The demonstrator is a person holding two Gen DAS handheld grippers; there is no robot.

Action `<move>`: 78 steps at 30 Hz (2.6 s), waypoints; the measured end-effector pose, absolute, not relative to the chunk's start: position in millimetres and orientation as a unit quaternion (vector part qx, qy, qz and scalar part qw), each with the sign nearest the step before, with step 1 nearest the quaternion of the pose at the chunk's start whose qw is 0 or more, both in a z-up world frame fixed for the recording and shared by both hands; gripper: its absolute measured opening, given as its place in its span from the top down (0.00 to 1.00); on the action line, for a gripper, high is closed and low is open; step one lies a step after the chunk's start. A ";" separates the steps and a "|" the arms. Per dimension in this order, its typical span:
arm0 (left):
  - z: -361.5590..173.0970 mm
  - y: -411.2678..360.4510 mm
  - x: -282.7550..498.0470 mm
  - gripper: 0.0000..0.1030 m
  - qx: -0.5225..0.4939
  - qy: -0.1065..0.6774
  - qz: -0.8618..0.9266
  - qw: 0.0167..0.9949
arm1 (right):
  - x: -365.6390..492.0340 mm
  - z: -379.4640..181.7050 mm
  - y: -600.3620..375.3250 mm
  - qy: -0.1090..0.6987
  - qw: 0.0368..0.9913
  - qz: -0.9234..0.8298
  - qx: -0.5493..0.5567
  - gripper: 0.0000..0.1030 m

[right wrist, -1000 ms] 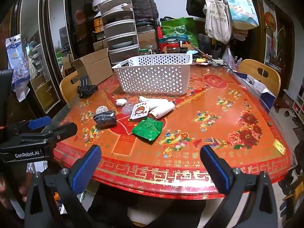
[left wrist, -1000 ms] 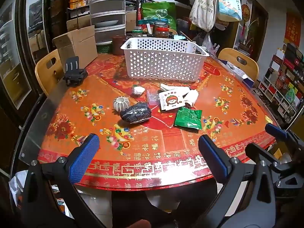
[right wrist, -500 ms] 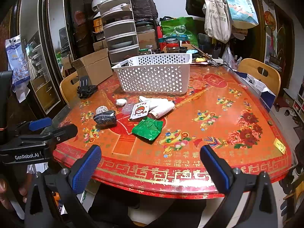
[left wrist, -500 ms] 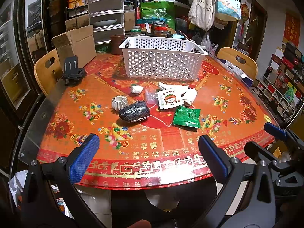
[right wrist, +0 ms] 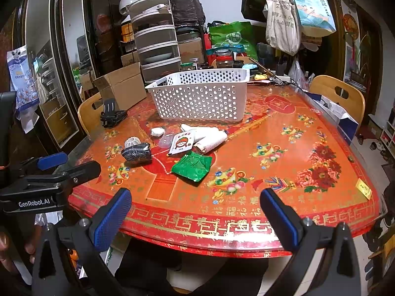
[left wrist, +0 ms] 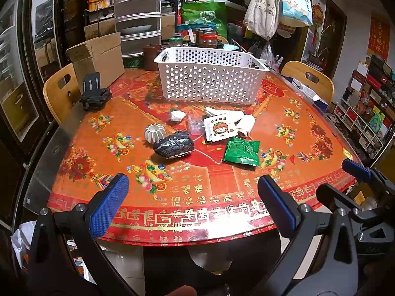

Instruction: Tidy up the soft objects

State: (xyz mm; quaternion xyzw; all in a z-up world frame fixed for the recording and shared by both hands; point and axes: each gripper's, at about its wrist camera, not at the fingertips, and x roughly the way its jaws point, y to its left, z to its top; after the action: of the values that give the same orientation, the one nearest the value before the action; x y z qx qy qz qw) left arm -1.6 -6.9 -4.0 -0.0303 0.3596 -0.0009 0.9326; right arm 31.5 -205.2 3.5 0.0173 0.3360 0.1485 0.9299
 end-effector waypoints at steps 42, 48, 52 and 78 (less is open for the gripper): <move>-14.1 -9.1 3.6 0.00 -0.057 0.375 -0.039 0.925 | 33.4 -9.6 -203.7 0.343 0.927 0.150 0.024 0.00; -32.9 12.1 22.5 0.00 -0.046 0.367 0.015 0.929 | 45.4 -26.3 -205.8 0.333 0.929 0.155 0.042 0.00; -70.0 53.6 56.3 0.00 -0.075 0.416 0.047 0.905 | 63.4 -46.6 -201.7 0.334 0.929 0.155 0.033 0.00; -109.5 30.3 161.2 0.45 -0.108 0.448 0.027 0.887 | 144.4 -92.0 -192.8 0.414 0.885 0.200 0.077 0.00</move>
State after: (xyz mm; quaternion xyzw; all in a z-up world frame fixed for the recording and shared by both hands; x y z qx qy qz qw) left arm 161.2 30.3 -109.5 -0.1078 0.4483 0.0270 0.8870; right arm 144.4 -192.8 -92.0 0.0767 0.4145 0.2000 0.8845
